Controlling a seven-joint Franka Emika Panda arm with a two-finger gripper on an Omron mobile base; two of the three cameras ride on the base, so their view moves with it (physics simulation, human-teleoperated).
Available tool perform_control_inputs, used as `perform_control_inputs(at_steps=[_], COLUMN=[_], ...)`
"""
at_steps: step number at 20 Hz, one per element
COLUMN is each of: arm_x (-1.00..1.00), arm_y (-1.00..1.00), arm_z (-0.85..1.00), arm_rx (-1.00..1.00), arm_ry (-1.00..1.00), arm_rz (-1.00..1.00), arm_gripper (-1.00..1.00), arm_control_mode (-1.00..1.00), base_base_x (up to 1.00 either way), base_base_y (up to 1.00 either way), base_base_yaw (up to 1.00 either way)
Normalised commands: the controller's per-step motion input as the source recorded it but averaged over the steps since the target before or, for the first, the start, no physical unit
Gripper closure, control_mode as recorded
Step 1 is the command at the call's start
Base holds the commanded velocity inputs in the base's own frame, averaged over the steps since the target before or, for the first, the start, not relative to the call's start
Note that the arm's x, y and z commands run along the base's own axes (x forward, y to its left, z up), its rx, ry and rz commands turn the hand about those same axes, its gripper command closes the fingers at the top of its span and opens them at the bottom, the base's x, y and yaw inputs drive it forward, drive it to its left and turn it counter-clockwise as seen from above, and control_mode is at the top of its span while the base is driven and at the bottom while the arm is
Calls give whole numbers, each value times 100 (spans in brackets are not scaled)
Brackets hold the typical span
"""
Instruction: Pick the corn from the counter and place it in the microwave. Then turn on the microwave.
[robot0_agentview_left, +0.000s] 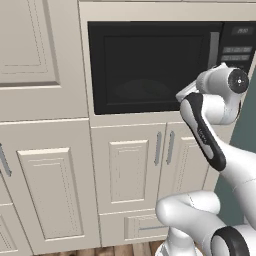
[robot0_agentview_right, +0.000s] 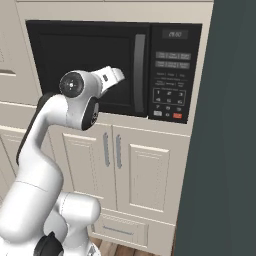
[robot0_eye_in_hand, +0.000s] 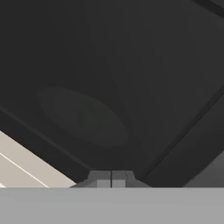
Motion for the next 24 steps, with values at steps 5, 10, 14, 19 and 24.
perform_control_inputs(at_steps=[5,10,14,19,24], arm_x=[-2,-1,-20,-28,-28], arm_y=[0,0,0,0,0], arm_z=[0,-5,-5,-1,0], arm_rx=[2,2,7,10,10], arm_ry=[0,2,6,6,4], arm_rz=[3,0,-3,-5,-6], arm_gripper=[100,100,100,100,100], arm_control_mode=[-100,-100,-100,-100,-100], base_base_x=[0,0,0,0,0], base_base_y=[0,0,0,0,0], base_base_yaw=[0,0,0,0,0])
